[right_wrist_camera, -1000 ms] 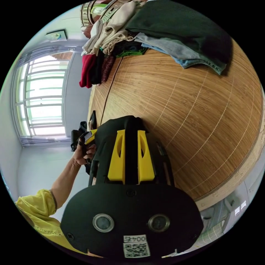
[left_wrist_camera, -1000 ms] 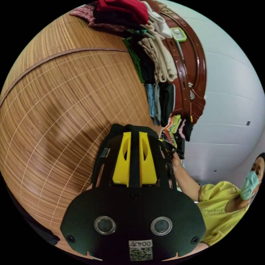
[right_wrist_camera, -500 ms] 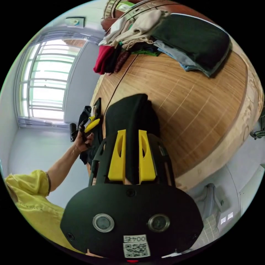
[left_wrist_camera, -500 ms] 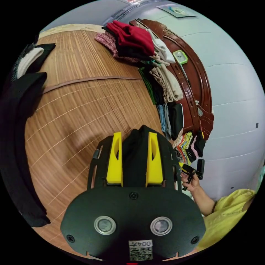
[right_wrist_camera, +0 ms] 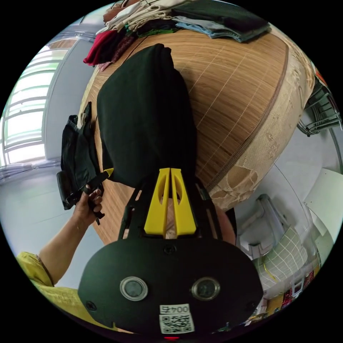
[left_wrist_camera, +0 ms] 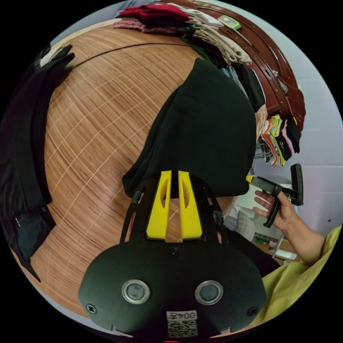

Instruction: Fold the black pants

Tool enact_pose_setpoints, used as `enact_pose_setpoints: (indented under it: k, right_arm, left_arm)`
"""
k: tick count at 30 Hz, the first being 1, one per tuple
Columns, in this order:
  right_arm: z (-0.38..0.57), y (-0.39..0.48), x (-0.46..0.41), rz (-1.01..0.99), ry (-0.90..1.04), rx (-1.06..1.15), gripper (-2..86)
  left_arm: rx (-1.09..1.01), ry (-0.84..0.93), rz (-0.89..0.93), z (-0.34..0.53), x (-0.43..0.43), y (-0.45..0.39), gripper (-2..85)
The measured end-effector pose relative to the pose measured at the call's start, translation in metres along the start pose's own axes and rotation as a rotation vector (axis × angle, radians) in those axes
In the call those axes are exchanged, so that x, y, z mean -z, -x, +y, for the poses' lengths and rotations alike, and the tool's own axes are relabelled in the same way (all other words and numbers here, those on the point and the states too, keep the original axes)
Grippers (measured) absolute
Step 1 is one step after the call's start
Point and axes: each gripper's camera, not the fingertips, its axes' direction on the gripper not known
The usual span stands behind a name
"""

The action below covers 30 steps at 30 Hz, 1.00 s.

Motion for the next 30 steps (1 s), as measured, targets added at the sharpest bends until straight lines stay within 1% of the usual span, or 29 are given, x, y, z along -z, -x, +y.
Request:
enact_pose_setpoints:
  k: [2,4,8,10,12,14,15,16,19,22,24,26,30]
  right_arm:
    - [0.0,0.0,-0.004,-0.002,-0.004,0.01,-0.6]
    - [0.001,-0.004,-0.006,-0.02,-0.004,0.005,-0.5]
    - [-0.001,-0.015,-0.007,-0.093,0.017,-0.055,-0.2]
    - [-0.001,-0.015,-0.009,-0.074,0.016,-0.044,0.3]
    - [-0.001,-0.017,-0.009,-0.08,0.019,-0.052,1.3]
    - [0.001,-0.021,-0.001,-0.158,0.029,-0.049,5.8]
    - [0.002,-0.022,0.003,-0.182,0.027,-0.045,6.4]
    - [0.005,-0.023,0.011,-0.206,0.011,-0.033,7.7]
    - [0.008,-0.025,0.033,-0.163,-0.07,0.006,11.0]
    - [-0.009,-0.034,0.039,-0.218,-0.098,-0.007,12.3]
    - [-0.026,-0.035,0.04,-0.232,-0.104,-0.011,12.2]
    - [-0.049,-0.032,0.043,-0.21,-0.133,0.012,10.8]
    - [-0.079,-0.028,0.048,-0.206,-0.186,0.045,8.0]
  left_arm:
    - [0.032,0.014,0.017,-0.002,-0.004,-0.002,1.9]
    - [0.018,0.023,0.012,-0.001,-0.005,-0.007,2.0]
    - [0.015,0.035,0.031,0.002,-0.007,-0.013,2.9]
    - [0.012,0.039,0.035,0.003,-0.009,-0.016,3.9]
    - [0.011,0.045,0.049,0.004,-0.009,-0.02,5.3]
    - [-0.014,0.046,0.061,0.005,-0.001,-0.029,7.9]
    - [-0.028,0.037,0.057,0.006,0.004,-0.032,8.5]
    - [-0.054,0.0,0.043,0.007,0.015,-0.038,9.6]
    - [-0.132,-0.09,0.053,0.002,0.04,-0.056,11.5]
    - [-0.268,-0.137,0.04,-0.025,0.046,-0.089,12.5]
    - [-0.363,-0.149,-0.002,-0.048,0.041,-0.116,13.6]
    - [-0.477,-0.147,-0.084,-0.079,0.028,-0.155,15.4]
    - [-0.619,-0.124,-0.163,-0.123,0.004,-0.206,17.5]
